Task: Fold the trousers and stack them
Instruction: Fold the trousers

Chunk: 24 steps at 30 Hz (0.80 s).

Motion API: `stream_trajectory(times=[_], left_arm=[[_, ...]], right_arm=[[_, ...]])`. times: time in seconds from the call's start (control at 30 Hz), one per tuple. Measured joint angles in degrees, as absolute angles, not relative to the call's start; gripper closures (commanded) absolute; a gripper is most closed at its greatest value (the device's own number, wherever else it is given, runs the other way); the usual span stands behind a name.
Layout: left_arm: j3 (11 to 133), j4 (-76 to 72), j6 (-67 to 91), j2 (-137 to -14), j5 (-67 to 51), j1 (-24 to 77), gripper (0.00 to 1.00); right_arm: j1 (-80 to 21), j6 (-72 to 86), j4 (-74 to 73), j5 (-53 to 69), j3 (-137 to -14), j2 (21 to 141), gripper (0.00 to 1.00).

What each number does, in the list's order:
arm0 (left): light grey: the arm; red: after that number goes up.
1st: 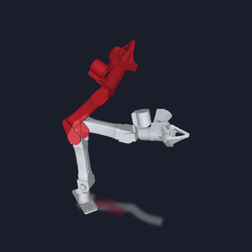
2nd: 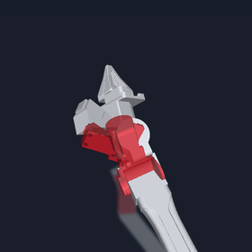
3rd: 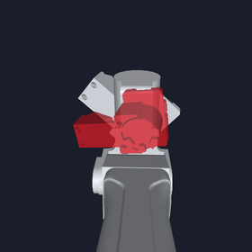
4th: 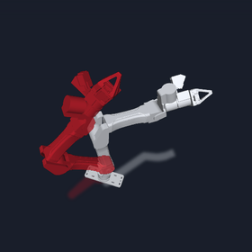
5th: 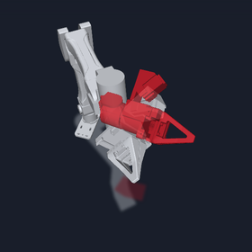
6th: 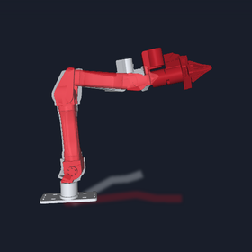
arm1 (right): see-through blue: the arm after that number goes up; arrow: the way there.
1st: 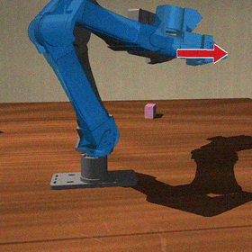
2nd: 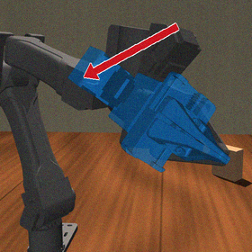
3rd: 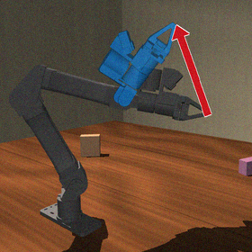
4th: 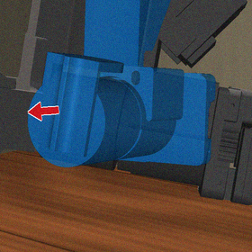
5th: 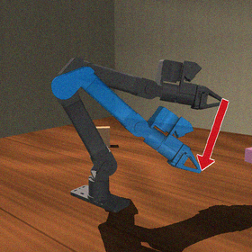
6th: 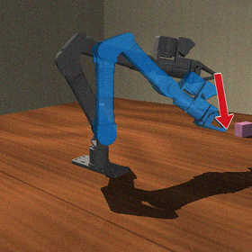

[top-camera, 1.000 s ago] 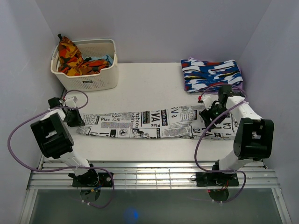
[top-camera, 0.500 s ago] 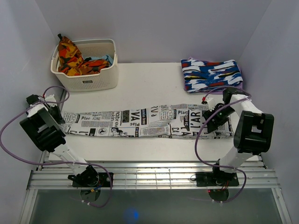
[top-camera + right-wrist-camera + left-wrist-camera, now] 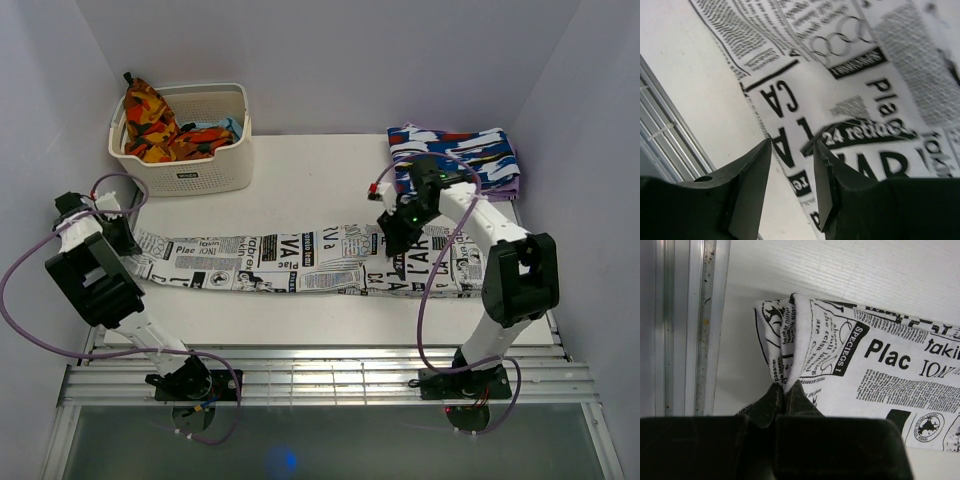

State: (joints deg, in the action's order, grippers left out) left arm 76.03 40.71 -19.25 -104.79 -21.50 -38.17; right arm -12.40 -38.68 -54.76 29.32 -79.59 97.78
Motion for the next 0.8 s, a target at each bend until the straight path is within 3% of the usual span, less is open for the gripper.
stream_trajectory(times=[0.1, 0.23, 0.27, 0.37, 0.5, 0.67, 0.8], left_arm=[[75.29, 40.49, -19.09, -105.1, -21.45, -38.17, 1.0], [73.34, 39.83, -19.44, -106.37, -20.12, -38.37, 1.0], [72.79, 39.68, -19.59, -106.65, -19.62, -38.5, 0.92], [72.23, 39.46, -20.51, -107.11, -18.22, -39.0, 0.45], [72.82, 39.38, -22.48, -105.97, -21.89, -39.53, 0.23], [73.76, 38.72, -24.77, -94.7, -34.3, -36.64, 0.2], [76.12, 34.3, -24.56, -86.02, -41.19, -20.62, 0.22]], right_arm=[[-20.25, -37.71, -53.39, 27.2, -77.21, 98.54, 0.56], [-21.54, -37.45, -52.9, 24.6, -77.43, 102.32, 0.58], [-21.19, -37.54, -52.62, 23.83, -77.32, 103.28, 0.58], [-20.34, -38.11, -50.37, 21.43, -73.8, 104.12, 0.62], [-20.23, -40.12, -47.48, 19.2, -64.77, 102.67, 0.67], [-20.32, -43.7, -48.07, 19.9, -59.33, 96.68, 0.61], [-20.08, -43.07, -53.82, 23.97, -69.28, 96.49, 0.52]])
